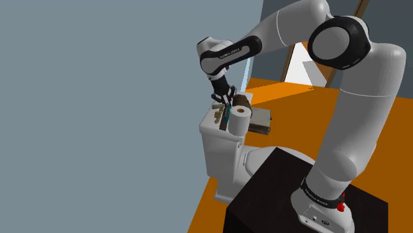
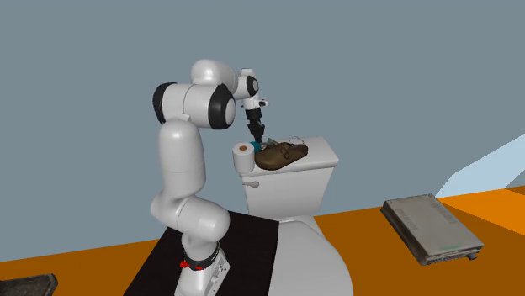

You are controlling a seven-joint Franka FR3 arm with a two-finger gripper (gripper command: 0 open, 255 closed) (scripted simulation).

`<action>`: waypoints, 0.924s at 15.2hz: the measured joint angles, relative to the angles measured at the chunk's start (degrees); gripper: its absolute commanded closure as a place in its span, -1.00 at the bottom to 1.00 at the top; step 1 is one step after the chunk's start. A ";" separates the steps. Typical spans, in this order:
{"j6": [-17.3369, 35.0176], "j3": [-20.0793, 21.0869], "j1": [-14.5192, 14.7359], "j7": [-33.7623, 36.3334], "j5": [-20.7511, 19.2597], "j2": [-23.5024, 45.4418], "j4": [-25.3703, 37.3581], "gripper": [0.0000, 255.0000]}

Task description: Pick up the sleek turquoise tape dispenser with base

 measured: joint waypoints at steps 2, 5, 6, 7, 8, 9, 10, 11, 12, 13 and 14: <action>-0.29 -0.03 -0.06 -0.10 0.06 -0.07 -0.41 1.00; -2.44 0.08 0.33 0.45 -0.54 0.79 1.12 1.00; -2.90 0.10 0.34 0.38 -0.61 0.74 1.15 1.00; -3.69 0.13 0.39 0.31 -0.34 0.61 1.18 1.00; -4.19 0.15 0.39 0.09 -0.14 0.56 1.22 1.00; -4.87 0.17 0.42 -0.05 0.00 0.48 1.29 1.00; -5.39 0.16 0.46 -0.07 0.12 0.43 1.36 1.00; -6.24 0.16 0.50 -0.29 0.15 0.33 1.47 1.00; -6.92 0.18 0.52 -0.56 0.21 0.28 1.56 1.00; -7.62 0.17 0.58 -0.41 0.41 0.21 1.64 1.00; -8.52 0.17 0.60 -0.81 0.32 0.13 1.79 1.00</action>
